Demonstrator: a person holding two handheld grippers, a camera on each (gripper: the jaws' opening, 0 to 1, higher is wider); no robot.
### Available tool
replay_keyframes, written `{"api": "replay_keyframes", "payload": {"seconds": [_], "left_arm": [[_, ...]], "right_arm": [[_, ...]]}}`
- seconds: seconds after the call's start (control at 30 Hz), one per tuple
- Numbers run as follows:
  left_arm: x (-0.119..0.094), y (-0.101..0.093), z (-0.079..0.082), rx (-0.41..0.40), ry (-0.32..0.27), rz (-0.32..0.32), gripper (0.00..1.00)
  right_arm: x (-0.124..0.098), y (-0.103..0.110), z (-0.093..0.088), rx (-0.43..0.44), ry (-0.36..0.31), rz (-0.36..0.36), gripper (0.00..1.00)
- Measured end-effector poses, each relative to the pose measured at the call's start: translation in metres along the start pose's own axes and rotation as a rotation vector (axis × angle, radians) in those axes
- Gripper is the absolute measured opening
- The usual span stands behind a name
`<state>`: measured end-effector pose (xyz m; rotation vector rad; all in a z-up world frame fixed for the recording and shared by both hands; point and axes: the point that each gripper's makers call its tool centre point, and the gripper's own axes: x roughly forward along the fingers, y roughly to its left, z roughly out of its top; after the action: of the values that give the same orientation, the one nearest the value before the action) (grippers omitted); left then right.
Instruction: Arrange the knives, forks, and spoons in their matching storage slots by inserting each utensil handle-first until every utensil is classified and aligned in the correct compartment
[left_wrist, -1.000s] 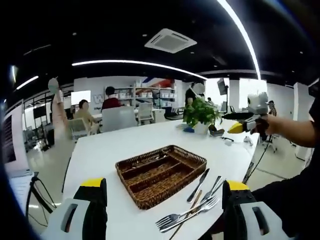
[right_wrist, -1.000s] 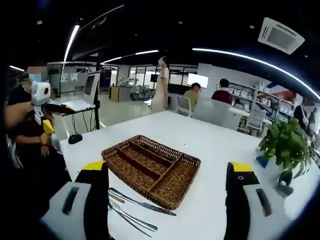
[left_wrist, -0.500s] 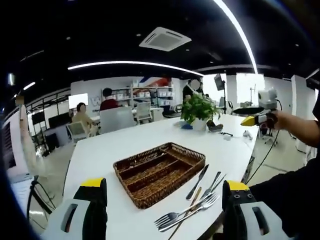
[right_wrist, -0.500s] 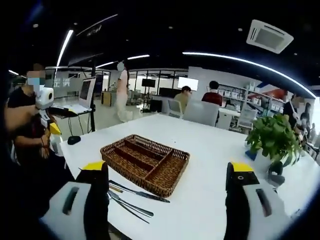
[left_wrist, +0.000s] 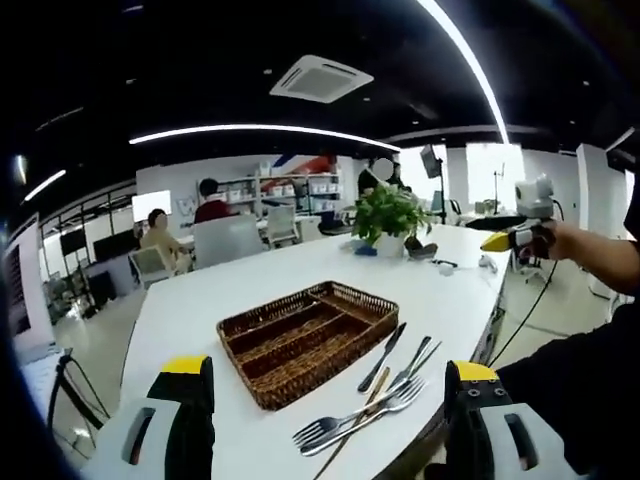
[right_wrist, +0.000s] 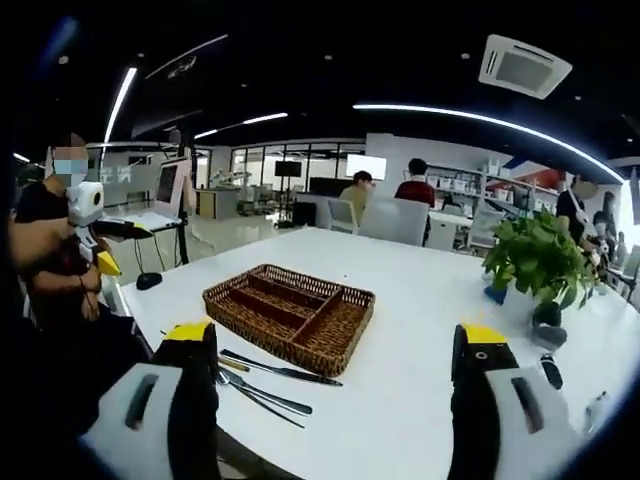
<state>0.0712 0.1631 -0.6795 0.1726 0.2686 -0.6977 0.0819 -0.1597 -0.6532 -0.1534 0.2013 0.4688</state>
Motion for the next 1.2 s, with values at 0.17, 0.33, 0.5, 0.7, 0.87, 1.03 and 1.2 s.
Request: {"api": "replay_keyframes", "payload": {"seconds": [0.17, 0.33, 0.5, 0.7, 0.87, 1.03, 1.2], "left_arm": [[-0.01, 0.002, -0.002, -0.031, -0.02, 0.009, 1.0], [-0.018, 0.004, -0.003, -0.029, -0.009, 0.011, 1.0], [-0.022, 0.012, -0.002, -0.027, -0.009, 0.026, 1.0], [-0.023, 0.017, -0.003, -0.033, -0.002, 0.041, 1.0], [-0.019, 0.024, -0.01, -0.003, 0.045, 0.053, 1.0], [-0.013, 0.03, -0.01, -0.035, 0.038, 0.05, 1.0], [-0.006, 0.031, -0.01, -0.071, 0.037, 0.046, 1.0]], "right_arm": [[-0.001, 0.009, 0.007, -0.004, -0.006, 0.022, 0.99], [0.007, 0.028, 0.007, -0.028, 0.019, 0.07, 0.99], [0.019, 0.04, 0.007, -0.077, 0.046, 0.104, 0.99], [0.03, 0.043, 0.015, -0.081, 0.038, 0.121, 0.99], [0.045, 0.044, 0.019, -0.098, 0.046, 0.146, 0.99], [0.054, 0.039, 0.02, -0.086, 0.051, 0.146, 0.99], [0.062, 0.033, 0.025, -0.068, 0.065, 0.153, 0.99]]}}
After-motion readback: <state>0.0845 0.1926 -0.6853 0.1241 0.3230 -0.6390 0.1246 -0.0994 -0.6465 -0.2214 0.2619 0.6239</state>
